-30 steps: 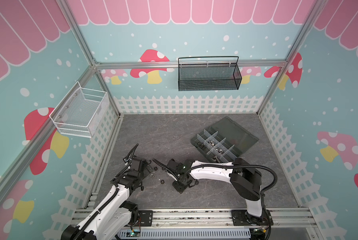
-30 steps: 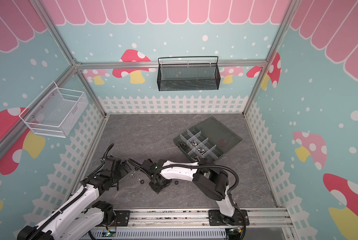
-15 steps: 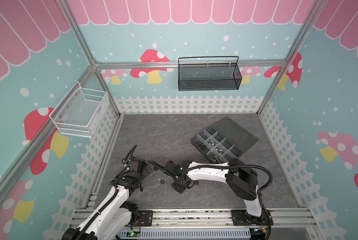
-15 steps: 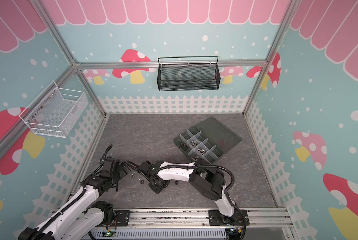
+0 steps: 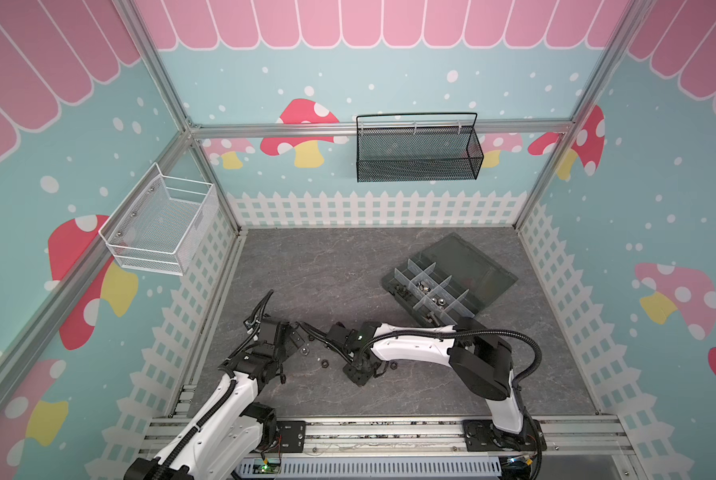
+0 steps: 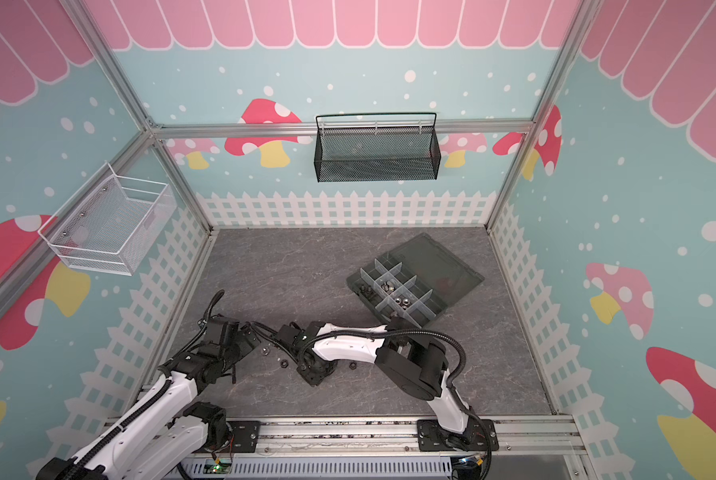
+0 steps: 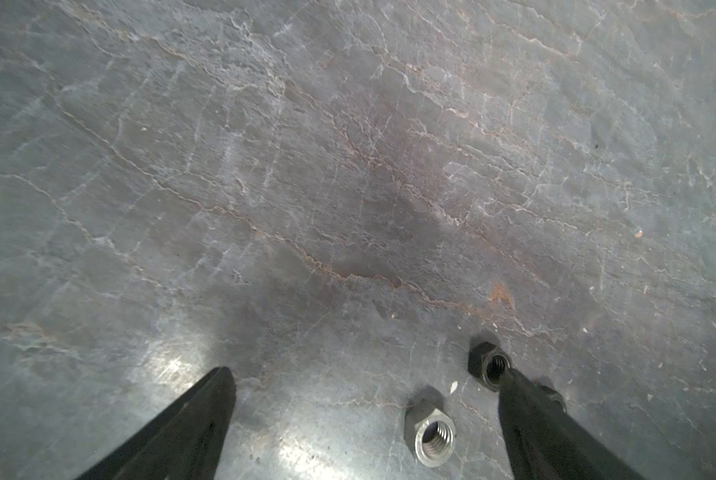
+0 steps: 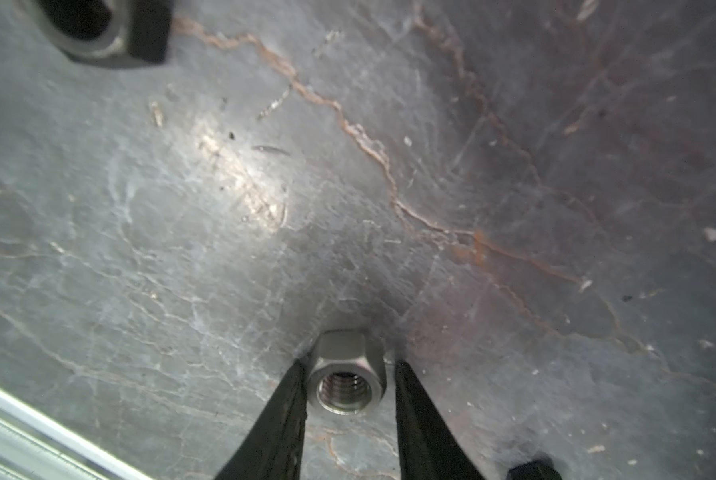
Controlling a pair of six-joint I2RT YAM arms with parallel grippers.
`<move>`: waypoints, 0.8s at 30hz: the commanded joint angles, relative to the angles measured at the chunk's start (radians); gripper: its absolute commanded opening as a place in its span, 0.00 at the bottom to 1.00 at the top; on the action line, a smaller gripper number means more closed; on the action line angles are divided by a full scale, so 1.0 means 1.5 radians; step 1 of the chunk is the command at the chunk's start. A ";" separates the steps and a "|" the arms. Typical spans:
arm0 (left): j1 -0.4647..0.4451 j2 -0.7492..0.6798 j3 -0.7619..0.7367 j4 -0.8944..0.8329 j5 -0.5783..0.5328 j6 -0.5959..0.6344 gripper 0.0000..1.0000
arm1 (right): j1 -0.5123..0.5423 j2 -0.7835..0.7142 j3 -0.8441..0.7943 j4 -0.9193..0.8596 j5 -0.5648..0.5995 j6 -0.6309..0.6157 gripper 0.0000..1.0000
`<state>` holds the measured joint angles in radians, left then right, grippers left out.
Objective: Sort the screws and nuts into containers
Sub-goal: 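Close the right gripper on the silver hex nut and lift it, then carry the hex nut over the hex nut compartment of the box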
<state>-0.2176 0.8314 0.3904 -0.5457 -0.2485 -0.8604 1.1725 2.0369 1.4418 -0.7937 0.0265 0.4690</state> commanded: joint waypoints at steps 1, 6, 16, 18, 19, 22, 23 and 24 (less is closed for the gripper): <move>0.003 -0.007 -0.008 -0.007 0.001 -0.013 1.00 | -0.003 0.055 -0.012 0.007 0.038 0.006 0.35; 0.003 -0.006 -0.010 -0.002 0.005 -0.014 1.00 | -0.003 0.061 -0.007 0.007 0.043 0.009 0.34; 0.005 -0.007 -0.013 0.001 0.007 -0.012 1.00 | -0.004 0.057 -0.015 0.006 0.035 0.011 0.20; 0.005 -0.009 -0.013 0.001 0.005 -0.012 1.00 | -0.006 0.050 -0.017 0.007 0.034 0.015 0.18; 0.005 -0.010 -0.014 0.001 0.004 -0.010 1.00 | -0.007 0.046 -0.018 0.008 0.033 0.016 0.17; 0.005 -0.014 -0.014 0.001 0.003 -0.009 1.00 | -0.015 0.027 -0.022 0.014 0.033 0.021 0.12; 0.005 -0.016 -0.013 0.002 0.001 -0.008 1.00 | -0.020 0.018 -0.023 0.015 0.038 0.024 0.10; 0.005 -0.017 -0.013 0.001 0.001 -0.008 1.00 | -0.024 0.009 -0.024 0.015 0.042 0.026 0.09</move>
<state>-0.2161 0.8200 0.3840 -0.5442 -0.2386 -0.8600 1.1641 2.0392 1.4490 -0.7555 0.0460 0.4866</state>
